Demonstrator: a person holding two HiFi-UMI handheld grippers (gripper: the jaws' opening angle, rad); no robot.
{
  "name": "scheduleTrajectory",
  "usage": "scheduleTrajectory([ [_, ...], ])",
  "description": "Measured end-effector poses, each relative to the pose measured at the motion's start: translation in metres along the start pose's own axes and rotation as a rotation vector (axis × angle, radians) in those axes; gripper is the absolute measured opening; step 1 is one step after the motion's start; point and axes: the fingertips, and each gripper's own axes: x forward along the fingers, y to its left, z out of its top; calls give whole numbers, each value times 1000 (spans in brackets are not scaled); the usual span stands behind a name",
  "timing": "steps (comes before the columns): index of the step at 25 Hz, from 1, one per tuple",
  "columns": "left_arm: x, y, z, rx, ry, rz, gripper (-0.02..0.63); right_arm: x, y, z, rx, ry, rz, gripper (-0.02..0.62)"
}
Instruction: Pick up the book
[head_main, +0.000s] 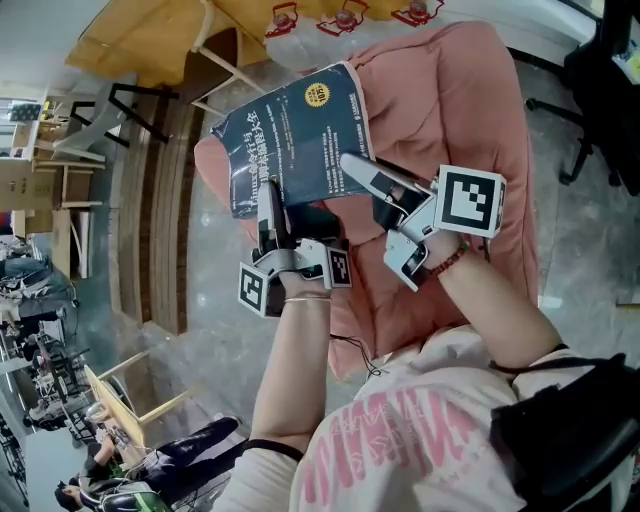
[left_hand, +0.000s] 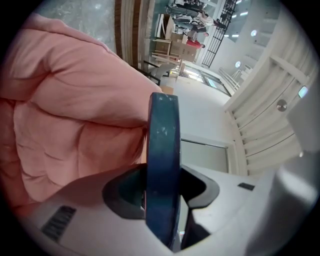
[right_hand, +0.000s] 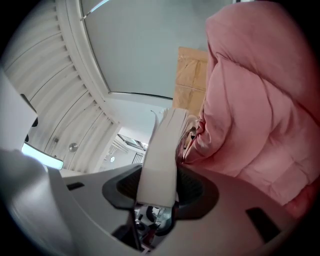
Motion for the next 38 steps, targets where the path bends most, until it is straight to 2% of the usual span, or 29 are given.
scheduleTrajectory([
  [5, 4, 3, 1, 27, 31, -42, 184, 1, -5, 1, -32, 2, 31, 176],
  [14, 17, 2, 14, 183, 149, -155, 183, 9, -25, -5, -87, -24, 135, 176],
  [18, 2, 55, 29, 185, 242, -58, 183, -8, -75, -36, -24, -97, 59, 176],
  [20, 3, 74, 49, 221, 272, -59, 183, -2, -102, -50, -13, -127, 77, 176],
  [22, 10, 78, 58, 261, 301, -95, 183, 5, -114, -55, -24, -148, 110, 176],
  [28, 23, 19, 20, 336, 379, -245, 183, -4, -64, -27, -121, -182, 208, 176],
  [33, 6, -11, 2, 409, 430, -390, 183, -22, -38, -33, -210, -206, 312, 176],
  [38, -3, -83, -6, 493, 489, -547, 184, -11, 25, -32, -304, -217, 413, 176],
])
